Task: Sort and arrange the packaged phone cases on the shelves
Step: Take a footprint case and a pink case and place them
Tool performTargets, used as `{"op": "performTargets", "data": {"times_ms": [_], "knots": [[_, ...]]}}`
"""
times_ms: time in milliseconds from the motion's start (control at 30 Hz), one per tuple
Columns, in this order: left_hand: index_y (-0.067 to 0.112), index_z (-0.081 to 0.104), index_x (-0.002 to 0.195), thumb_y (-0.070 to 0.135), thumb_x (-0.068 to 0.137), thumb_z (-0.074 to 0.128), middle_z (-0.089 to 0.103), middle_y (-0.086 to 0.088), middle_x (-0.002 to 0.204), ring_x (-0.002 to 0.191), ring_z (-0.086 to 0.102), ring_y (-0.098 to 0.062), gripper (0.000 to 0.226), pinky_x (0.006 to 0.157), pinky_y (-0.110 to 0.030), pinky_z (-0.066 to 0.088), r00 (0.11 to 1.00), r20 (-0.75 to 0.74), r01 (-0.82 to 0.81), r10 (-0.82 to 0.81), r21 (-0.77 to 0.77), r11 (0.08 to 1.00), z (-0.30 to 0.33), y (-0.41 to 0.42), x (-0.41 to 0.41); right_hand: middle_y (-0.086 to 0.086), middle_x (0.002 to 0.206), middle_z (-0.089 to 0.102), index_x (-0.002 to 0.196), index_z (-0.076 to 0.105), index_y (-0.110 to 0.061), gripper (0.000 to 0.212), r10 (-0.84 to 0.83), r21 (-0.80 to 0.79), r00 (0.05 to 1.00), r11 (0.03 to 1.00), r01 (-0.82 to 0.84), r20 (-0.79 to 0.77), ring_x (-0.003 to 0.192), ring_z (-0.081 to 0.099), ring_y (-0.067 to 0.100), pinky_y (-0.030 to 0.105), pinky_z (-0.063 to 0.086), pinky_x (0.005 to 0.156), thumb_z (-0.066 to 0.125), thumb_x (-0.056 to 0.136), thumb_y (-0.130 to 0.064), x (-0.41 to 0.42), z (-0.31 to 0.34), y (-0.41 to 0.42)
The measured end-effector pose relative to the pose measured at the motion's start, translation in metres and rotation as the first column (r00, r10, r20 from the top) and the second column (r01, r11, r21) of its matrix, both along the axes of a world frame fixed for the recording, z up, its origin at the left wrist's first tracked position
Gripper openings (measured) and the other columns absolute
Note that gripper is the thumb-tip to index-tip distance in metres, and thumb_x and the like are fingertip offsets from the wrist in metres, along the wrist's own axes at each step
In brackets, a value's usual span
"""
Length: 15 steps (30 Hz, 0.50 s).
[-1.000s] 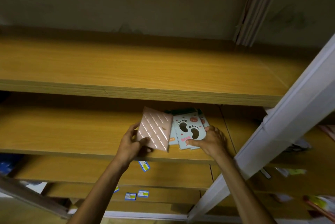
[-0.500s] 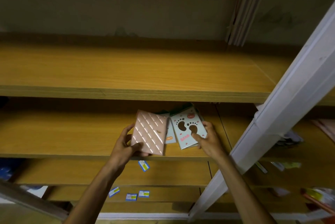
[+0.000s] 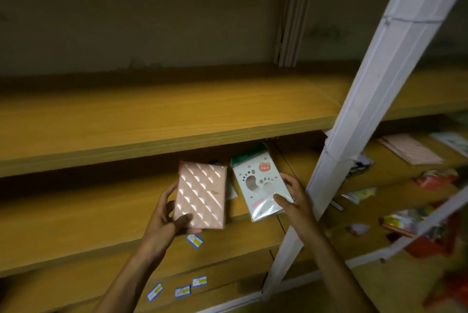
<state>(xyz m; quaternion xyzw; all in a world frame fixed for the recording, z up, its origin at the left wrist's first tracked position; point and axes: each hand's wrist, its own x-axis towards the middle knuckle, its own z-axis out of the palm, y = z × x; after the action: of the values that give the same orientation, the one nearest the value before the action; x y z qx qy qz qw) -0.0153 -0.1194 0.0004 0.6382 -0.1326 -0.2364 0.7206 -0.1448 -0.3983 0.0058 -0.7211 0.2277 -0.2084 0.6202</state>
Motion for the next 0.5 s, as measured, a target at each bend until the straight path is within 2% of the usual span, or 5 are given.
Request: {"op": "performTargets", "data": {"times_ms": [67, 267, 367, 433, 500], "knots": [[0.05, 0.046, 0.129, 0.001, 0.075, 0.073, 0.061, -0.005, 0.122, 0.097, 0.07, -0.024, 0.078, 0.066, -0.043, 0.061, 0.998, 0.007, 0.057, -0.057, -0.005, 0.998, 0.003, 0.002, -0.003, -0.01, 0.121, 0.054, 0.123, 0.048, -0.031, 0.046, -0.034, 0.011, 0.999, 0.999, 0.034, 0.035, 0.107, 0.06, 0.007, 0.021, 0.057, 0.068, 0.063, 0.088, -0.004, -0.018, 0.003, 0.009], [0.048, 0.046, 0.129, -0.003, 0.077, 0.071, 0.064, -0.002, 0.12, 0.098, 0.07, -0.019, 0.078, 0.063, -0.038, 0.06, 0.972, 0.003, 0.236, -0.236, -0.042, 0.971, 0.006, -0.017, -0.026, -0.006, 0.124, 0.058, 0.125, 0.049, -0.026, 0.051, -0.203, 0.118, 0.97, 0.975, 0.188, 0.135, 0.104, 0.065, 0.007, 0.024, 0.057, 0.069, 0.061, 0.086, 0.004, -0.092, 0.007, 0.025], [0.046, 0.047, 0.13, -0.006, 0.078, 0.069, 0.066, 0.0, 0.119, 0.101, 0.068, -0.025, 0.077, 0.064, -0.041, 0.06, 0.946, -0.004, 0.324, -0.325, -0.054, 0.944, 0.008, -0.038, -0.046, -0.004, 0.126, 0.059, 0.128, 0.051, -0.025, 0.055, -0.332, 0.09, 0.933, 0.942, 0.322, 0.137, 0.108, 0.061, 0.01, 0.029, 0.056, 0.076, 0.068, 0.082, -0.002, -0.135, 0.007, 0.025], [0.046, 0.048, 0.128, -0.007, 0.077, 0.069, 0.069, 0.003, 0.112, 0.101, 0.068, -0.026, 0.076, 0.063, -0.039, 0.06, 0.925, -0.001, 0.379, -0.38, -0.057, 0.924, 0.011, -0.054, -0.059, -0.004, 0.122, 0.061, 0.123, 0.054, -0.03, 0.053, -0.406, 0.095, 0.906, 0.913, 0.397, 0.121, 0.107, 0.061, 0.014, 0.033, 0.057, 0.076, 0.07, 0.078, -0.008, -0.161, 0.006, 0.022], [0.044, 0.048, 0.129, -0.006, 0.077, 0.07, 0.068, 0.001, 0.111, 0.097, 0.069, -0.022, 0.076, 0.061, -0.035, 0.06, 0.905, -0.007, 0.424, -0.425, -0.054, 0.904, 0.014, -0.071, -0.074, -0.002, 0.118, 0.064, 0.118, 0.057, -0.032, 0.049, -0.463, 0.118, 0.877, 0.885, 0.451, 0.124, 0.104, 0.064, 0.019, 0.037, 0.058, 0.073, 0.069, 0.081, -0.002, -0.186, 0.004, 0.016]]}}
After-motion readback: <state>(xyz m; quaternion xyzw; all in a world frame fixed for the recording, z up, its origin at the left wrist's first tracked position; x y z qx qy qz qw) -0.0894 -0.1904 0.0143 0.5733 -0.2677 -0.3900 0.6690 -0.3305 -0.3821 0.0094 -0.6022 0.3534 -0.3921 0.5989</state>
